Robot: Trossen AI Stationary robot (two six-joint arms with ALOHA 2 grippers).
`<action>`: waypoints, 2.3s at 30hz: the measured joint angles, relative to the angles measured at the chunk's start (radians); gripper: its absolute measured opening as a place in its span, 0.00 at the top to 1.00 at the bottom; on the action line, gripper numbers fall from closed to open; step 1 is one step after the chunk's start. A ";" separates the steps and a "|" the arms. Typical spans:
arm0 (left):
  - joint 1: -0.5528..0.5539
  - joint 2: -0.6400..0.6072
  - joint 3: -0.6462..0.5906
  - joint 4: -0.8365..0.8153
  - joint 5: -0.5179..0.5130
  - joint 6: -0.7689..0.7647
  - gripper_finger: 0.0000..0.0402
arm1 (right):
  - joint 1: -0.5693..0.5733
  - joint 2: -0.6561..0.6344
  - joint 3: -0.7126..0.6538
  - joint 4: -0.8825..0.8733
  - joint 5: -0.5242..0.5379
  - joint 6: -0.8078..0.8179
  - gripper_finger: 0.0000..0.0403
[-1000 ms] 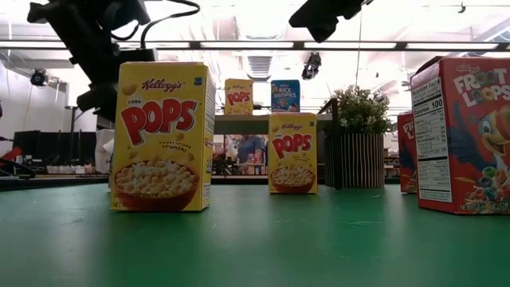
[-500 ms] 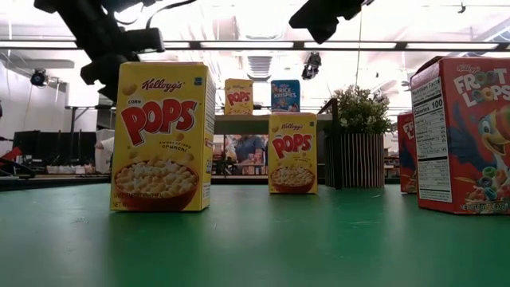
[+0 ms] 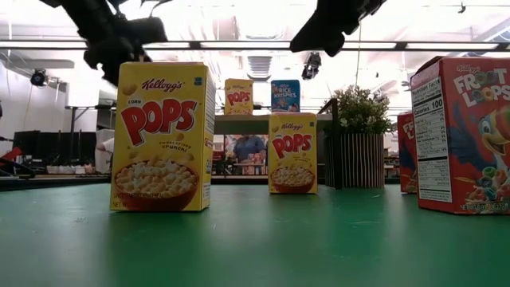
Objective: Stack cereal on shelf
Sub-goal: Put the top yellow cereal box on the shelf aligned with the other yellow cereal box
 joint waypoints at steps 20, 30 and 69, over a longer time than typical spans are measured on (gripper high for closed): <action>-0.151 -0.006 0.055 0.111 0.022 -0.039 0.31 | -0.006 0.154 0.000 -0.080 0.233 -0.018 0.36; -0.151 -0.006 0.054 0.126 0.015 -0.041 0.31 | -0.015 0.193 -0.008 -0.094 0.249 -0.002 0.37; -0.151 -0.047 0.101 0.109 0.013 0.038 0.31 | -0.083 0.229 0.540 -0.455 0.068 -0.058 0.65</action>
